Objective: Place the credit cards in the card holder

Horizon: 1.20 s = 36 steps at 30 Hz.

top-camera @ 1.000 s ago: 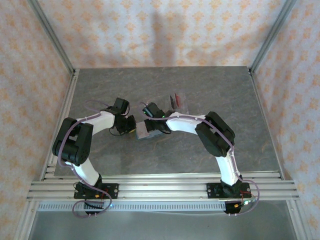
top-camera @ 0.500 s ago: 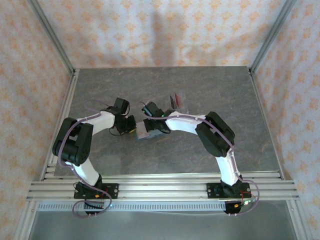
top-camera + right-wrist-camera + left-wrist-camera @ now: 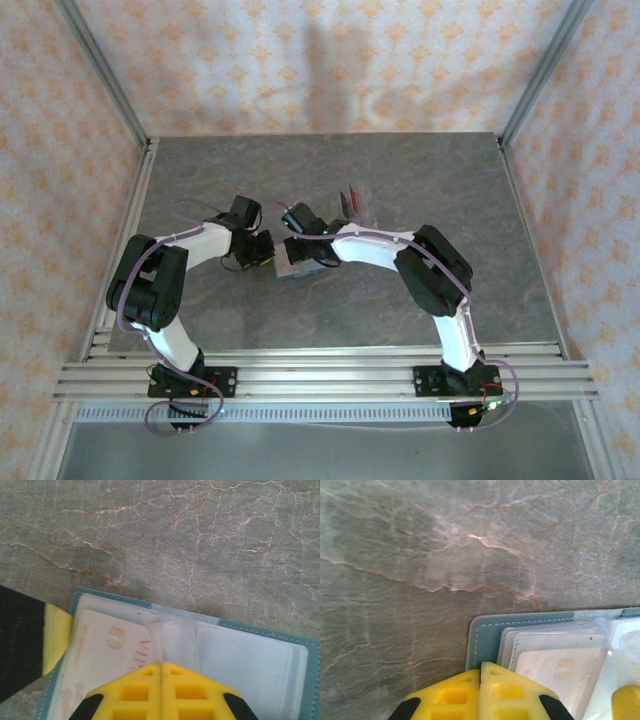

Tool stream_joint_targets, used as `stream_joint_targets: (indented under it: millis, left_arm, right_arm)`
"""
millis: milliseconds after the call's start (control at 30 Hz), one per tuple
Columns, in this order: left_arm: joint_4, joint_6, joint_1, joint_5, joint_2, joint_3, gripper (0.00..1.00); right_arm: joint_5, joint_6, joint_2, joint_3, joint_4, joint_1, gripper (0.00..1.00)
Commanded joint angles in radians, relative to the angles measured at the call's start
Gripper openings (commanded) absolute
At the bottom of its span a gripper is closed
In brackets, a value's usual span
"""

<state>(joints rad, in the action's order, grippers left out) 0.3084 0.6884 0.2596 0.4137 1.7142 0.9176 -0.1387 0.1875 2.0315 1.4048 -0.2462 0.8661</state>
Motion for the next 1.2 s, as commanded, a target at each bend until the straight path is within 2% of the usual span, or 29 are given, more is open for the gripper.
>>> stream_joint_targets:
  millis: [0, 300, 500, 700, 933, 1167]
  left_arm:
    - [0.0, 0.017, 0.026, -0.002, 0.062, -0.014, 0.03]
    - [-0.004, 0.031, 0.03, -0.006, 0.061, -0.016, 0.03]
    - [-0.006, 0.038, 0.029, -0.009, 0.055, -0.022, 0.03]
    - [-0.005, 0.037, 0.03, -0.01, 0.056, -0.025, 0.03]
    - [-0.004, 0.036, 0.029, -0.01, 0.056, -0.024, 0.03]
    - [0.003, 0.031, 0.029, -0.01, 0.056, -0.019, 0.03]
  right_arm:
    - [-0.054, 0.036, -0.045, 0.013, 0.028, 0.014, 0.0]
    - [-0.179, 0.095, -0.047, 0.009, 0.058, 0.015, 0.13]
    - [-0.21, 0.109, -0.053, 0.023, 0.046, 0.011, 0.24]
    - [-0.29, 0.138, -0.095, -0.03, 0.086, -0.046, 0.31]
    - [-0.214, 0.104, -0.164, -0.075, 0.021, -0.086, 0.39]
    - [-0.248, 0.157, -0.191, -0.169, 0.026, -0.146, 0.4]
